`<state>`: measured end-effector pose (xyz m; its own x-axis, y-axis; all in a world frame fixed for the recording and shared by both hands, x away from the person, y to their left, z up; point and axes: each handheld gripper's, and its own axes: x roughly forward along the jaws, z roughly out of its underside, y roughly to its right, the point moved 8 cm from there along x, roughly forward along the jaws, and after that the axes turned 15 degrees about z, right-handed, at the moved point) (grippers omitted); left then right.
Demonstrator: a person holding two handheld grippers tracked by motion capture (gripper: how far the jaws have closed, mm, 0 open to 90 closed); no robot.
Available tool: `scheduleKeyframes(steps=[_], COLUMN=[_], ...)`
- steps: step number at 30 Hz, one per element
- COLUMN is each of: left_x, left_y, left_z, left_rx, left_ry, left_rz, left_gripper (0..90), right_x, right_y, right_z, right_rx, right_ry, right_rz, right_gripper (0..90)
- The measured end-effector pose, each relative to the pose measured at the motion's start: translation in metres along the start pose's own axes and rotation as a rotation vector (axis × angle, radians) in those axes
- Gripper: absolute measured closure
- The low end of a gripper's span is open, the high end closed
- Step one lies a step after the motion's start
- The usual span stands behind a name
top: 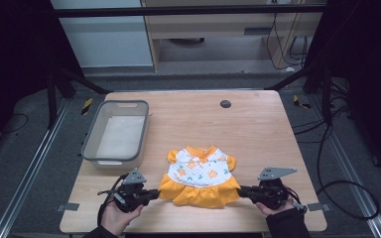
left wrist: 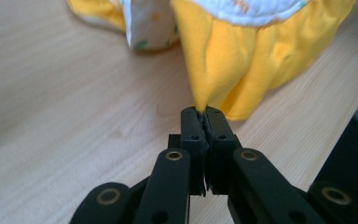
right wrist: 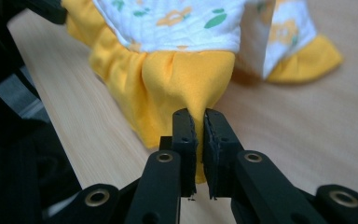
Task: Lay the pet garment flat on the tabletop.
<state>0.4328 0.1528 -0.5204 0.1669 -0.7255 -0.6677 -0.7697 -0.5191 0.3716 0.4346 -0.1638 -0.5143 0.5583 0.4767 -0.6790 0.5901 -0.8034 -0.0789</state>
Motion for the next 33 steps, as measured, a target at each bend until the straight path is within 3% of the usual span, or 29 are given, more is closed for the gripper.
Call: scheduleKeyframes(steps=[1, 3, 5, 9, 12, 15, 18, 22, 25, 29, 33], left_x=[0.003, 0.009, 0.011, 0.004, -0.001, -0.014, -0.023, -0.027, -0.024, -0.012, 0.004], left_y=[-0.001, -0.010, -0.011, -0.010, -0.009, -0.010, -0.015, -0.026, -0.037, -0.056, -0.072], left_z=[0.002, 0.005, 0.006, -0.001, -0.005, -0.018, -0.035, -0.060, -0.080, -0.101, -0.109], left_rx=[-0.002, 0.019, 0.017, 0.034, 0.039, 0.061, 0.076, 0.090, 0.097, 0.100, 0.099], left_ry=[-0.007, -0.026, -0.014, 0.054, 0.090, 0.156, 0.192, 0.222, 0.217, 0.198, 0.164], left_rz=[-0.006, -0.074, -0.084, -0.104, -0.102, -0.121, -0.151, -0.186, -0.216, -0.264, -0.292], left_gripper=[85.7, 74.1, 61.1, 40.4, 34.5, 33.4, 33.8, 35.7, 37.3, 39.8, 40.9], right_x=[0.004, 0.014, 0.019, 0.016, 0.011, 0.006, 0.004, 0.007, 0.014, 0.029, 0.052], right_y=[0.001, 0.003, 0.004, 0.008, 0.011, 0.018, 0.028, 0.043, 0.054, 0.063, 0.067], right_z=[0.004, 0.011, 0.013, 0.008, 0.004, -0.006, -0.019, -0.036, -0.048, -0.062, -0.069], right_rx=[0.005, -0.003, -0.016, -0.018, 0.007, 0.017, 0.028, 0.076, 0.111, 0.121, 0.119], right_ry=[-0.016, -0.060, -0.071, -0.014, 0.029, 0.102, 0.162, 0.210, 0.221, 0.214, 0.187], right_rz=[0.011, 0.048, 0.069, 0.090, 0.101, 0.132, 0.177, 0.214, 0.227, 0.237, 0.244], right_gripper=[80.1, 77.3, 74.9, 67.7, 64.4, 59.4, 55.4, 52.9, 52.9, 52.8, 53.1])
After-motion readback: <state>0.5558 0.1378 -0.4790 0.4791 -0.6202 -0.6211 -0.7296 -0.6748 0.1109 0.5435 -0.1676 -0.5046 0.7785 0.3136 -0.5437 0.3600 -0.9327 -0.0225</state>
